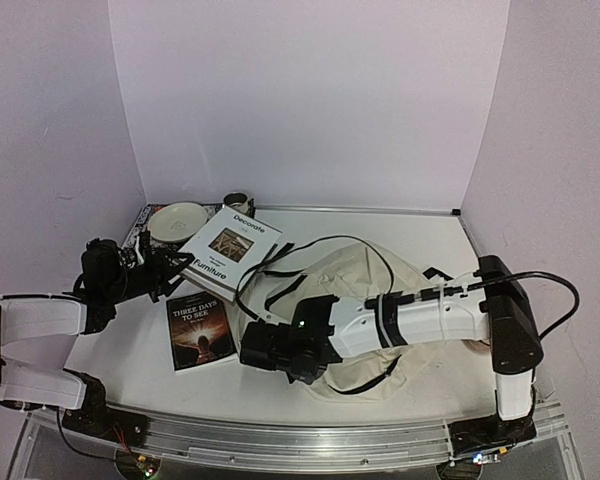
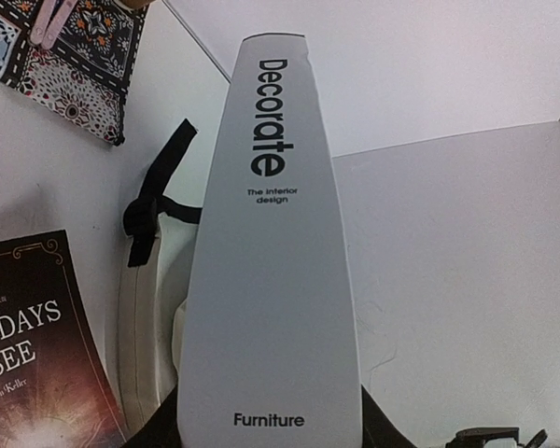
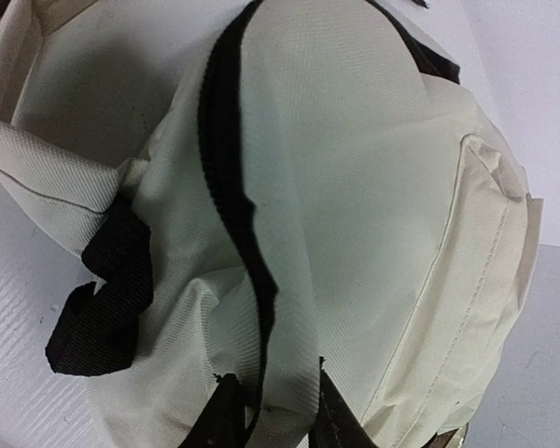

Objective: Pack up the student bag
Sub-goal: Pick up the largest pocket of the bag from the student bag, then place the student bag in the largest pocket of the bag.

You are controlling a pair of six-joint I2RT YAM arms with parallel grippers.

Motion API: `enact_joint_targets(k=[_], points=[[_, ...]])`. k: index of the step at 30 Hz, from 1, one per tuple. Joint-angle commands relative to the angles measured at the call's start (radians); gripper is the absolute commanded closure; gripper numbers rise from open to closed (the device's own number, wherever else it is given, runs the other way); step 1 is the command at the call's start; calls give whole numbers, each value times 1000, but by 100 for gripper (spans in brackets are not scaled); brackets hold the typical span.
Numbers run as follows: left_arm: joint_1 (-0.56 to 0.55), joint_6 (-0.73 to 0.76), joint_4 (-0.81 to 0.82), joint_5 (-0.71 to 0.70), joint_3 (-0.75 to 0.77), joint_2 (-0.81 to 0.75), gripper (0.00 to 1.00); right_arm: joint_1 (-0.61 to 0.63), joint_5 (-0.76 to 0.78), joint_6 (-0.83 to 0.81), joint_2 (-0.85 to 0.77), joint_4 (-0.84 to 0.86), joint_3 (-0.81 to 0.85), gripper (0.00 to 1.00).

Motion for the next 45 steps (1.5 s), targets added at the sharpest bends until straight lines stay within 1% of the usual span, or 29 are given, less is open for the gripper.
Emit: enact_joint_targets(k=[1, 6, 8, 9, 12, 13, 16, 23, 29, 33, 36, 39, 45], points=[[5, 45, -12, 81, 49, -44, 70, -4, 50, -15, -108, -83, 14, 79], [5, 71, -61, 107, 58, -58, 70, -22, 3, -46, -151, -83, -11, 73], [5, 77, -73, 116, 64, -57, 70, -36, -9, -49, -157, -83, -30, 74], [5, 78, -77, 123, 67, -55, 71, -43, -10, -47, -159, -82, -39, 77], [4, 80, -87, 140, 74, -61, 71, -60, -9, -36, -169, -82, -54, 99], [4, 83, -93, 143, 74, -67, 72, -64, -6, -35, -173, -79, -56, 100], [4, 97, -126, 156, 83, -84, 73, -76, 29, -35, -190, -77, -53, 100], [4, 144, -239, 165, 106, -125, 73, -134, 209, -25, -272, -77, -17, 100], [4, 132, -285, 183, 112, -172, 73, -211, 300, -7, -334, -78, 5, 100], [3, 110, -299, 229, 106, -192, 73, -226, 338, 9, -365, -57, 21, 100], [-1, 91, -307, 264, 93, -209, 72, -226, 336, -21, -389, 3, 22, 100], [-31, 73, -311, 276, 82, -221, 72, -227, 289, -80, -426, 99, -1, 100], [-198, 53, -313, 201, 82, -192, 71, -227, 191, -159, -476, 239, -43, 100]])
